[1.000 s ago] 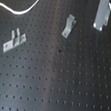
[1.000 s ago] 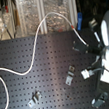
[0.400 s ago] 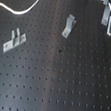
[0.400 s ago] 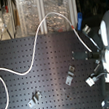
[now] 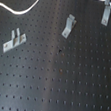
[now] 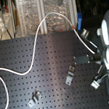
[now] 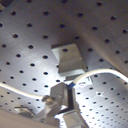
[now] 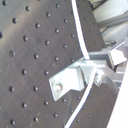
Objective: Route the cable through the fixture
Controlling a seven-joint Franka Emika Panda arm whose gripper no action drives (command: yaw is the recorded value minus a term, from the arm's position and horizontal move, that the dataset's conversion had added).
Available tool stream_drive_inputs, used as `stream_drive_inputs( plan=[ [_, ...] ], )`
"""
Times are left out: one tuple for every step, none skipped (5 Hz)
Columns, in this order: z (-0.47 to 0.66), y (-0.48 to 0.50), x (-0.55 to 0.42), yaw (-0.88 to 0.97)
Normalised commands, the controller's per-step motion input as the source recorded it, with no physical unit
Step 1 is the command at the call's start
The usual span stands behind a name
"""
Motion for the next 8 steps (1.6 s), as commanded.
stream_drive_inputs(
  plan=[
    [0.13,0.019,-0.06,-0.06],
    [0.24,-0.02,-0.238,0.08],
    [0.16,-0.02,-0.242,0.11],
    [0.17,-0.064,-0.116,0.03],
    [0.4,-0.1,-0.141,0.0],
    [0.39,-0.099,-0.257,0.0],
    [0.08,-0.01,-0.261,0.0],
    [0.14,-0.008,-0.306,0.0]
  ],
)
